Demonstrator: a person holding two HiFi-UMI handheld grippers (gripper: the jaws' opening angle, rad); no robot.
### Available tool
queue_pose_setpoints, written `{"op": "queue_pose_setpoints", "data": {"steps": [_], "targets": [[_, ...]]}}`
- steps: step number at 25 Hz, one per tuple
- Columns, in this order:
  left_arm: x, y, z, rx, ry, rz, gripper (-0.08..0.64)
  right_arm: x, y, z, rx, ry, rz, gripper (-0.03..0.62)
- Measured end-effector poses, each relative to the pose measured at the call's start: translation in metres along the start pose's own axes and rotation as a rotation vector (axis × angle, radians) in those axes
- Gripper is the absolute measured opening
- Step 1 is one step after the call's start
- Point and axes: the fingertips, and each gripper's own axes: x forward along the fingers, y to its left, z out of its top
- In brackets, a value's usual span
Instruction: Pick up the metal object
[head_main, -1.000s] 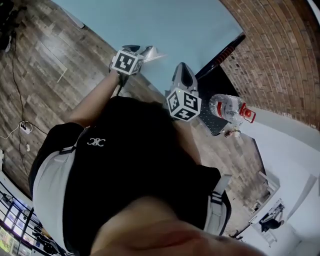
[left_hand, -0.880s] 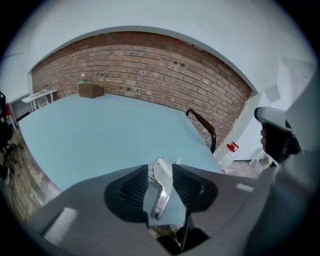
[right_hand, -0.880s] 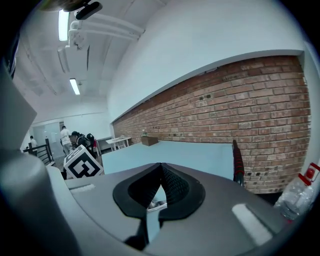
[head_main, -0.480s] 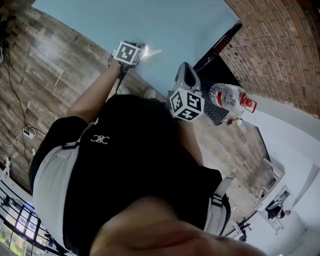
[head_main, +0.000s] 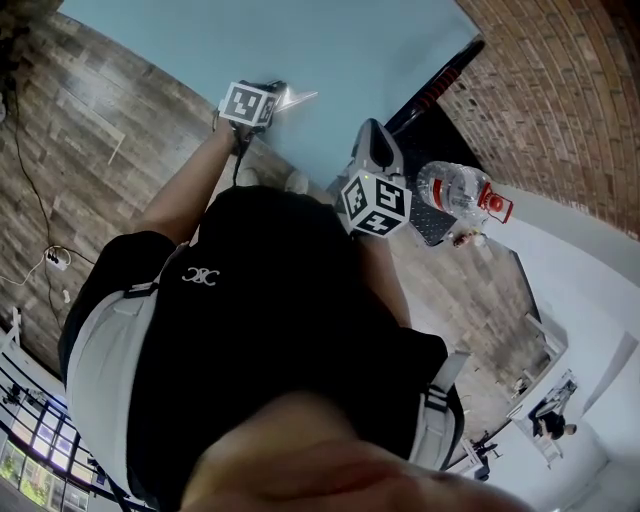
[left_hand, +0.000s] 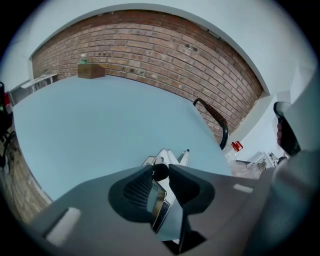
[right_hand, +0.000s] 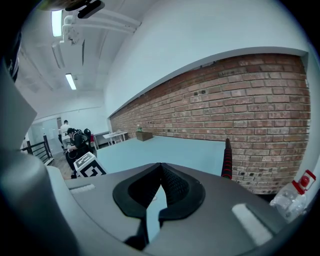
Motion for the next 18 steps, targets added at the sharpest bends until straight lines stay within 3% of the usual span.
{"op": "queue_pose_setpoints", "data": {"steps": [7, 18], "targets": [[-0.010, -0.010, -0.004, 0.057, -0.023, 0.018, 0.072, -0.003, -0.010, -0.001, -0.021, -0.001, 0.008, 0.014], [-0.020, -0.047, -0.007, 0.153, -0.062, -0.045, 0.008, -0.004, -0.010, -0.002, -0.029, -0.002, 0.048, 0.014]]}}
